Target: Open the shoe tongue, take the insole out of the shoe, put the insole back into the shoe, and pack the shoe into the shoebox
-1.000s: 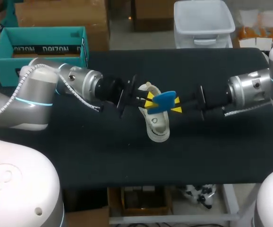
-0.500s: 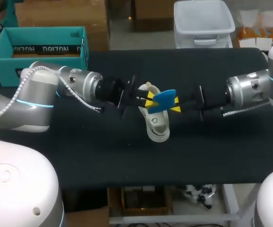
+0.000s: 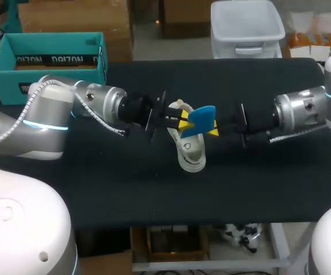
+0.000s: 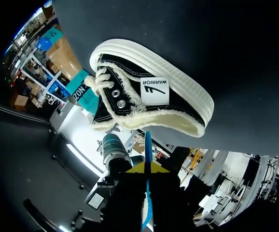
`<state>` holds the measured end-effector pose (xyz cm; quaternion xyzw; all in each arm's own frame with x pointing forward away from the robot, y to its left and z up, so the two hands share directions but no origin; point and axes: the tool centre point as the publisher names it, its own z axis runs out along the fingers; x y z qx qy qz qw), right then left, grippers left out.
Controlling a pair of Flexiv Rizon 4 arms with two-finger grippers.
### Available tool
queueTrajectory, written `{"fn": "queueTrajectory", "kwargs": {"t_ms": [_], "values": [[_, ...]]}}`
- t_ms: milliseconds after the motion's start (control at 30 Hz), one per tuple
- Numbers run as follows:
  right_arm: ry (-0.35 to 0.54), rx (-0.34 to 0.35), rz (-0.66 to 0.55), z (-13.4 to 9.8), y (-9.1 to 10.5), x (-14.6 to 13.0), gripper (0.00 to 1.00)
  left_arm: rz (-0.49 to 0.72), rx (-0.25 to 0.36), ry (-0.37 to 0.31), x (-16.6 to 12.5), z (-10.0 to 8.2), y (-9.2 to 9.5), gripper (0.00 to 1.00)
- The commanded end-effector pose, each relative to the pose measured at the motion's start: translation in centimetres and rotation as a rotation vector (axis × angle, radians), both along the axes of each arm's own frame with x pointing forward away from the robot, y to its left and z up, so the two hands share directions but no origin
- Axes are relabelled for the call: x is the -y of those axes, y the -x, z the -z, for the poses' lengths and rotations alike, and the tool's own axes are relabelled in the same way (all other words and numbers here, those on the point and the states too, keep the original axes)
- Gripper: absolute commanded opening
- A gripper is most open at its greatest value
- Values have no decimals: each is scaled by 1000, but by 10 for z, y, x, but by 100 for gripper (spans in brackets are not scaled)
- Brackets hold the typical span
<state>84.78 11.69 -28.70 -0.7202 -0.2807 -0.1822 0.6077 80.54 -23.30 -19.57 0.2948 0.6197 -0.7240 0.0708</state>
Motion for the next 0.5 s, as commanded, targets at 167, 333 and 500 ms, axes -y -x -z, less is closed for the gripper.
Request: {"fn": "queueTrajectory", "kwargs": {"t_ms": [167,333,500], "values": [[-7,11,10,2,4,5,0,53,-27,-16,-1,1,-1,45],[-2,13,13,3,4,6,0,111,-54,-55,-5,-2,0,100],[11,13,10,2,3,7,0,147,-92,-122,-17,-7,-7,100]]}}
